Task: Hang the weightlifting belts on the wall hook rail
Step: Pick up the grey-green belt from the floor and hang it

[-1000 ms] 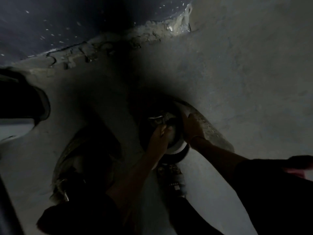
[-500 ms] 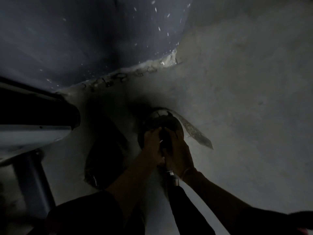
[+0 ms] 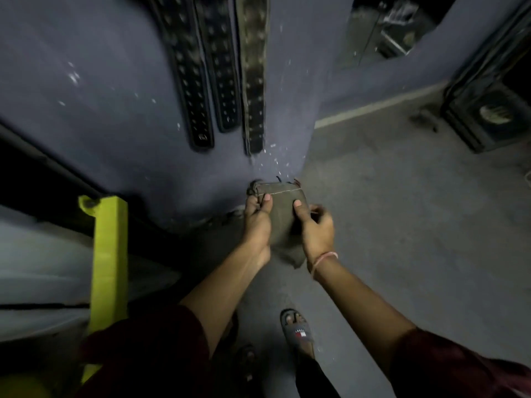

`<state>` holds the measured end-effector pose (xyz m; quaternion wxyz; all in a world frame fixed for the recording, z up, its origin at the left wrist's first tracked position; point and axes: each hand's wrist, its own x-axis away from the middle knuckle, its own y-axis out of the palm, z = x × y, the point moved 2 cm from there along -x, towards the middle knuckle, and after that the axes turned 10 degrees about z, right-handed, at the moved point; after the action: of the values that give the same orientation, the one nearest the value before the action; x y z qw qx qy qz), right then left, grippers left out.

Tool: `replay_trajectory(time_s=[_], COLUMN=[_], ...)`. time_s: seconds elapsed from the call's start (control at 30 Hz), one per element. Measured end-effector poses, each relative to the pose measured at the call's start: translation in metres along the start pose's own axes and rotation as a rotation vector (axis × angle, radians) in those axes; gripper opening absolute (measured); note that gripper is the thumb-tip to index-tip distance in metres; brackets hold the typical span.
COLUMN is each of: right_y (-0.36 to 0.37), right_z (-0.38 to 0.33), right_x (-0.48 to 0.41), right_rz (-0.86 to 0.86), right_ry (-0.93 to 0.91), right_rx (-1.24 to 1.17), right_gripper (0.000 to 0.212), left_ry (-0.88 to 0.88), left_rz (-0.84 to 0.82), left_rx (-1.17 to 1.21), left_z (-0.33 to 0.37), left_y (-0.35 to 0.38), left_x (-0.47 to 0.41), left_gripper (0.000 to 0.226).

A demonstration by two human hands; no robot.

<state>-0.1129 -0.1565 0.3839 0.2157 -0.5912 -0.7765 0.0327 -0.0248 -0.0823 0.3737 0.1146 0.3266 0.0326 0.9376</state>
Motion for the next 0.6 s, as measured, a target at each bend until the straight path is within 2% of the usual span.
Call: replay_trajectory(time_s=[0.1, 0.17, 0.27, 0.3, 0.47, 0.6], right_y=[-0.021, -0.037, -0.061, -0.067, -0.088, -0.1], right_z=[-0.074, -0.125, -0.193, -0.212, -0.306, -0.371], right_x=[0.025, 0.04, 0.061, 0.067, 0.105, 0.134], right_rz=[-0.226, -0.263, -0.306, -0.331, -0.471, -0.532], right_ry=[-0.154, -0.218, -0.259, -0.272, -0.417, -0.477], right_rx=[-0.093, -0.128, -0.184, -0.212, -0.328, -0.394], right_gripper=[0.015, 0.015, 0.011, 0.009, 0.021, 0.021], left_ry=[0.088, 0.15, 0.25, 0.289, 0.388, 0.497], left_rz=[-0.122, -0.186, -0.247, -0.254, -0.283, -0.251], left_rx=[0.063, 0.065, 0.096, 0.101, 0.196, 0.252], left_z=[0.068, 0.11, 0.166, 0.183, 0.274, 0.339], left_y=[0.002, 0.001, 0.005, 0.007, 0.006, 0.002], left_x=[0.045, 0.074, 0.124, 0.136, 0.2, 0.246], left_gripper=[0.007, 0.015, 0.014, 0.014, 0.014, 0.012])
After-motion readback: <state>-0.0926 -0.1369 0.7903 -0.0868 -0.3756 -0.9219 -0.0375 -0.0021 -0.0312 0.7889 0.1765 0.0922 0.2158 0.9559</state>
